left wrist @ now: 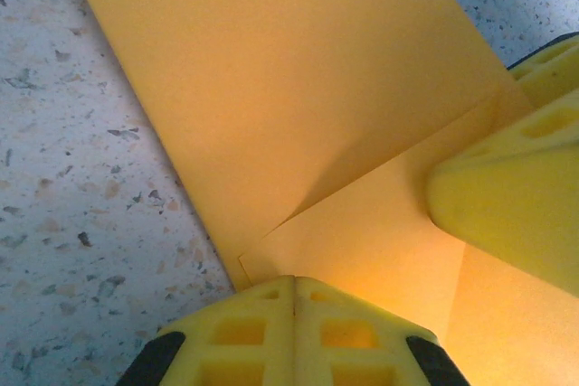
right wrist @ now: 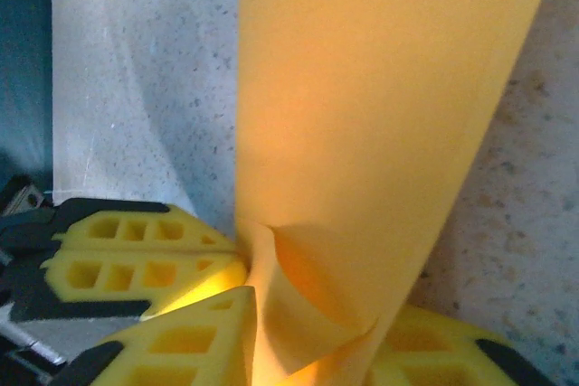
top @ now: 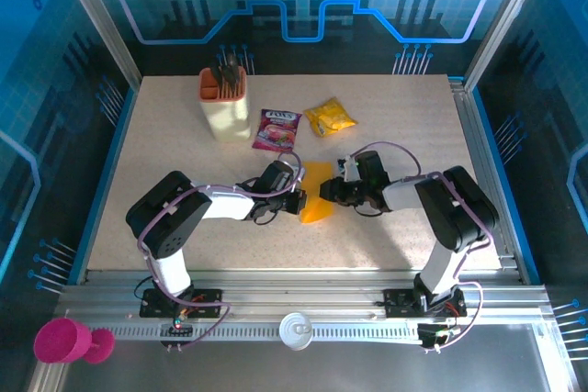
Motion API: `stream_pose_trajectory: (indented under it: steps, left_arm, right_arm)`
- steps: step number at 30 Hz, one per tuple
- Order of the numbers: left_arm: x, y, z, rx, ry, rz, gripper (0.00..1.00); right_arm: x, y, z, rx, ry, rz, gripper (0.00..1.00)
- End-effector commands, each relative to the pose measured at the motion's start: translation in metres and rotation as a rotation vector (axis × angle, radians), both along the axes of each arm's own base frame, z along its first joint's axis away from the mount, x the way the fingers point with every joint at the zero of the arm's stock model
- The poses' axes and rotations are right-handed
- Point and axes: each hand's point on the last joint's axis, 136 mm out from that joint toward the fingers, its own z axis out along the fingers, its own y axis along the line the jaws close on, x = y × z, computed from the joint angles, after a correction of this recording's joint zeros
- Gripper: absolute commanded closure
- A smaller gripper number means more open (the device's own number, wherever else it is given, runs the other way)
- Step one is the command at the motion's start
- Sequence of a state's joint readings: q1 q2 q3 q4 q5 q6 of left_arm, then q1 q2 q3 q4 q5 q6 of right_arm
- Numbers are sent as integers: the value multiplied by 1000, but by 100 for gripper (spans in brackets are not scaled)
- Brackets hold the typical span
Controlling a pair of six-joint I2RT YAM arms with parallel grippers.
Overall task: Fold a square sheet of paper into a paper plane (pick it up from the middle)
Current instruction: Turn over the paper at the center of the table.
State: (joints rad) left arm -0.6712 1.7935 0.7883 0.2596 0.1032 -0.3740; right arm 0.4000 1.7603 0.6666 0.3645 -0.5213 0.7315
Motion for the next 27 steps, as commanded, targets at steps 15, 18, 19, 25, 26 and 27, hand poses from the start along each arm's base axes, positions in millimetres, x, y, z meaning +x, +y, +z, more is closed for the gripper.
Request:
stream_pose_trajectory:
  steps: [15,18,19,25,26,27]
  left_arm:
    - [3,44,48,-203,45,262,77]
    - [-5,59,58,-234,49,309,72]
    - [-9,62,60,-236,50,315,70]
    - [-28,88,75,-215,34,363,58]
    - [-32,91,80,-222,23,364,57]
    - [-35,95,83,-226,13,367,56]
  right_arm:
    - [-8,-39,59,-210,-49,-58,100]
    - [-15,-62,73,-365,-57,-76,100]
    - [-18,-70,77,-424,-63,-80,100]
    - [-17,-107,109,-823,-155,-117,100]
    - [-15,-111,113,-907,-171,-118,100]
    - [-15,-115,115,-988,-182,-118,100]
